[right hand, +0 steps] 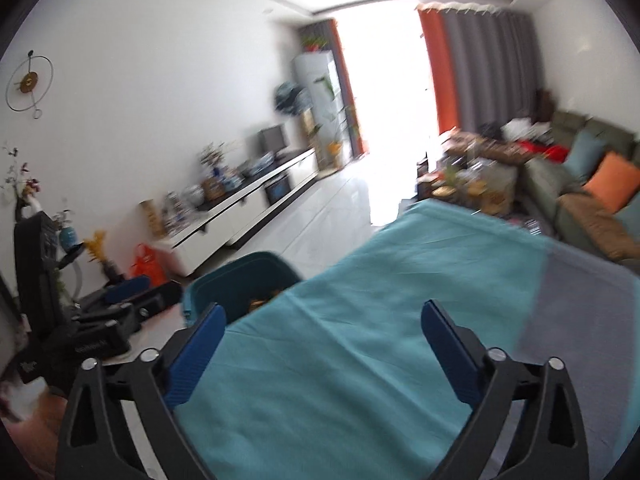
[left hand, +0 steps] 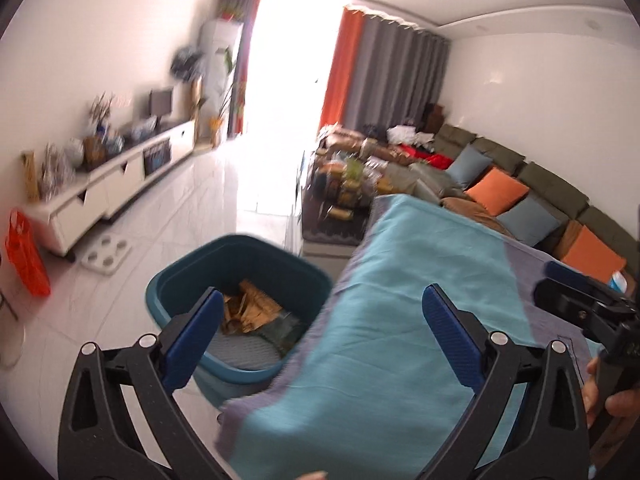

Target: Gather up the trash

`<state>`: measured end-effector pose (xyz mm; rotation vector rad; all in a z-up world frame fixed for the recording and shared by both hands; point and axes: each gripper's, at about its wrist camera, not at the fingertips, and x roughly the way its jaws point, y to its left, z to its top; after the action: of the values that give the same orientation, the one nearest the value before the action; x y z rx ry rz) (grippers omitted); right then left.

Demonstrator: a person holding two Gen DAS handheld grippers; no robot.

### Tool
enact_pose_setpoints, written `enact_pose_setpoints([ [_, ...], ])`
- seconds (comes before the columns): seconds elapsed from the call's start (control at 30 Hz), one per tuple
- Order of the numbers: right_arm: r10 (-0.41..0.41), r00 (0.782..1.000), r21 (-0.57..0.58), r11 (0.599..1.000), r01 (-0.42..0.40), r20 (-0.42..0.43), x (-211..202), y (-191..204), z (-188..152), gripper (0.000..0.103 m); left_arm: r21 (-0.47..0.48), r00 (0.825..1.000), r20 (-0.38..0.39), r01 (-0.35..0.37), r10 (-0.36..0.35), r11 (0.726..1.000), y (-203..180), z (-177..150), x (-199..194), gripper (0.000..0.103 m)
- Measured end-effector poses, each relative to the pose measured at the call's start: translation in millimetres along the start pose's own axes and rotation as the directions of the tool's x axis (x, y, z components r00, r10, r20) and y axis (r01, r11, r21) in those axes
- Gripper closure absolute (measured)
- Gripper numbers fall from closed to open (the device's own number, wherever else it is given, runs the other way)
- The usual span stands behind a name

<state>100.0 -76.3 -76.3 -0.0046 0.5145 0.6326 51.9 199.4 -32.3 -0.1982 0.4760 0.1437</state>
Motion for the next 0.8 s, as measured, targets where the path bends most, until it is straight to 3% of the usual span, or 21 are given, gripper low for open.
enact_pose_setpoints([
  [0.17,-0.242,0.966,0.049,0.97,0.238,0.087,-63.0,-34.9,-31.6,0.007,0.065,0.995,0.076,0.061,-0.066,0.996,-53.9,-7.3,-16.5,0.006],
  [0.33,-0.413,0.897,0.13,0.909,0.396,0.159,-111.8,-63.1,-52.0,0.007,0.127,0.987,0.105,0.112,-0.125,0.986,-107.8,-12.4,-17.3,0.006],
  [0.6,-0.536,0.821,0.201,0.841,0.502,0.195,-155.5,-92.9,-82.5,0.007,0.196,0.974,0.154,0.137,-0.169,0.971,-165.8,-24.4,-21.2,0.006],
  [0.8,-0.576,0.79,0.218,0.815,0.537,0.208,-166.3,-98.1,-90.1,0.007,0.208,0.964,0.183,0.154,-0.193,0.966,-185.3,-30.7,-29.3,0.006],
])
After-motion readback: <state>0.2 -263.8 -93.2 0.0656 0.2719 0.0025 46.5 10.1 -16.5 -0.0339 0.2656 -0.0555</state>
